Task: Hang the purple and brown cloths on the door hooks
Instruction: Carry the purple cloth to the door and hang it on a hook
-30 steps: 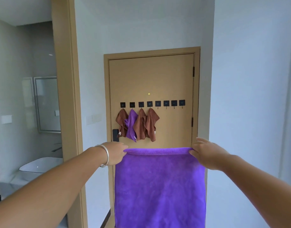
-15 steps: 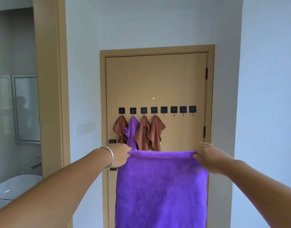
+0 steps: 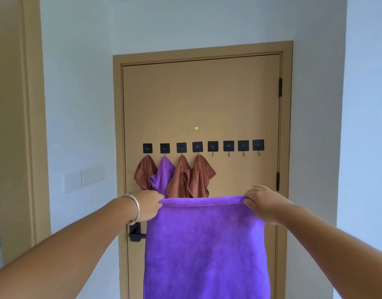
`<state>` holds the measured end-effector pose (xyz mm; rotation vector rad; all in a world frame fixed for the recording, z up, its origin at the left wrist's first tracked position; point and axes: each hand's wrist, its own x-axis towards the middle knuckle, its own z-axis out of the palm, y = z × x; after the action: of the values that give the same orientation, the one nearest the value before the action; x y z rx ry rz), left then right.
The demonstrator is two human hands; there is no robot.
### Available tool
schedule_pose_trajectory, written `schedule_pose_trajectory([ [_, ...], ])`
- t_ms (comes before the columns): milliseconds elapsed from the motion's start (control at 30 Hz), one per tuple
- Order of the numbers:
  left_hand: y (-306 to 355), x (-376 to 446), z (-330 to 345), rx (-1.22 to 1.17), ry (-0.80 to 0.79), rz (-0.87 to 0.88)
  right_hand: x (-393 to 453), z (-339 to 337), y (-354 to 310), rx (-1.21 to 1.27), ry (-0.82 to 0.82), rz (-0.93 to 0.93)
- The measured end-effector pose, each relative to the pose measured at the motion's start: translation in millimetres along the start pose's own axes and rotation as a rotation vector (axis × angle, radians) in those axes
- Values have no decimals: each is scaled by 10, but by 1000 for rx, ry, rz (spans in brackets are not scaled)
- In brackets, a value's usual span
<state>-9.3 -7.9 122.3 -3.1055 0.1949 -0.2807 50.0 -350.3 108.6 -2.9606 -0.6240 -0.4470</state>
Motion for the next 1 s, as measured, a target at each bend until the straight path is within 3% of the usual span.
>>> schedule_pose_trajectory([
  [433,134,1743,295,-20,11,-32,1420,365,1028,76,-7,0],
  [1000,-382,4186,509,-45,58,123,3448,693,1686,-44,56,156],
])
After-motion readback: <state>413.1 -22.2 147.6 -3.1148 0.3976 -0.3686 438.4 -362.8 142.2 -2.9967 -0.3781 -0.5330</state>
